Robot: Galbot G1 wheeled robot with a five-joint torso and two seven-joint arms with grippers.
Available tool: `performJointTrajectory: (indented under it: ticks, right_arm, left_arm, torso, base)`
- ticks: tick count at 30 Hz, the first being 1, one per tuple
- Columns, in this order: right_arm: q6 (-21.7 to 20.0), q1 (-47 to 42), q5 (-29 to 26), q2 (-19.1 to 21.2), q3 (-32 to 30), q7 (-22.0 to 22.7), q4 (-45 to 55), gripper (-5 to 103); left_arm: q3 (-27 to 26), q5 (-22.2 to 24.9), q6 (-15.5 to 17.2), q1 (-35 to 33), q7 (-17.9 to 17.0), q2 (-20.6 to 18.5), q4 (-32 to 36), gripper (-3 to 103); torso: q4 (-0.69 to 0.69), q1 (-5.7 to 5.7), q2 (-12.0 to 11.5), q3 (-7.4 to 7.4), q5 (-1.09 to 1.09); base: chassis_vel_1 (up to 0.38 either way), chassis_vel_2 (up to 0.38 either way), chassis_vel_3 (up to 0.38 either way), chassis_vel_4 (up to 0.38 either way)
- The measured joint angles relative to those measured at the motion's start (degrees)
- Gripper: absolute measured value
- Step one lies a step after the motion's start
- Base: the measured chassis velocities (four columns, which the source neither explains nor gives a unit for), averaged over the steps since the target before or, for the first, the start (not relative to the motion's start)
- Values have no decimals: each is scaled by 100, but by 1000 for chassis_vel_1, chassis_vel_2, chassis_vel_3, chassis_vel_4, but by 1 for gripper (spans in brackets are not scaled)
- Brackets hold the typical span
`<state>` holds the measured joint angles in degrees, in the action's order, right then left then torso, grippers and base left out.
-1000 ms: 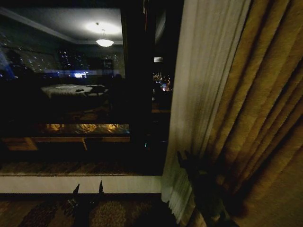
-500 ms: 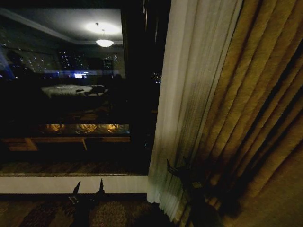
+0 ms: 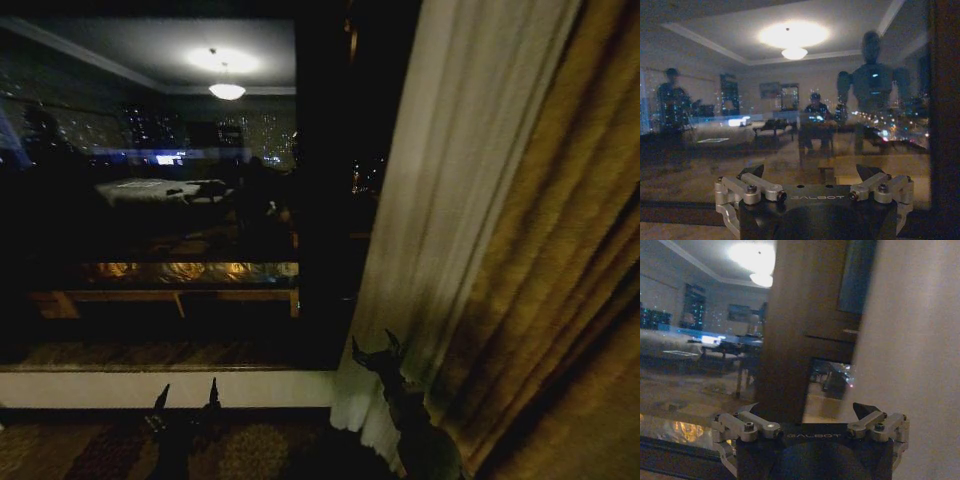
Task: Open the curtains by pulling them apart, changing their state from closed to fully open.
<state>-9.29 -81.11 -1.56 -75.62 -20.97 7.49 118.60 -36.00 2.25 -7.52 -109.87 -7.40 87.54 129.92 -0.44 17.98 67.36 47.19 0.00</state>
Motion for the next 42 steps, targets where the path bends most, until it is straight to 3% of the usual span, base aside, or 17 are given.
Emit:
performJointTrajectory:
  ticks: [42]
  right_arm:
    - [311,-329,515,-16,68,-236,85,100]
  left_arm:
    - [19,-70,-492,-574,-5,41,137,100]
  torso:
    - [0,1,0,0,1]
  base:
    - [341,363,-343,-358]
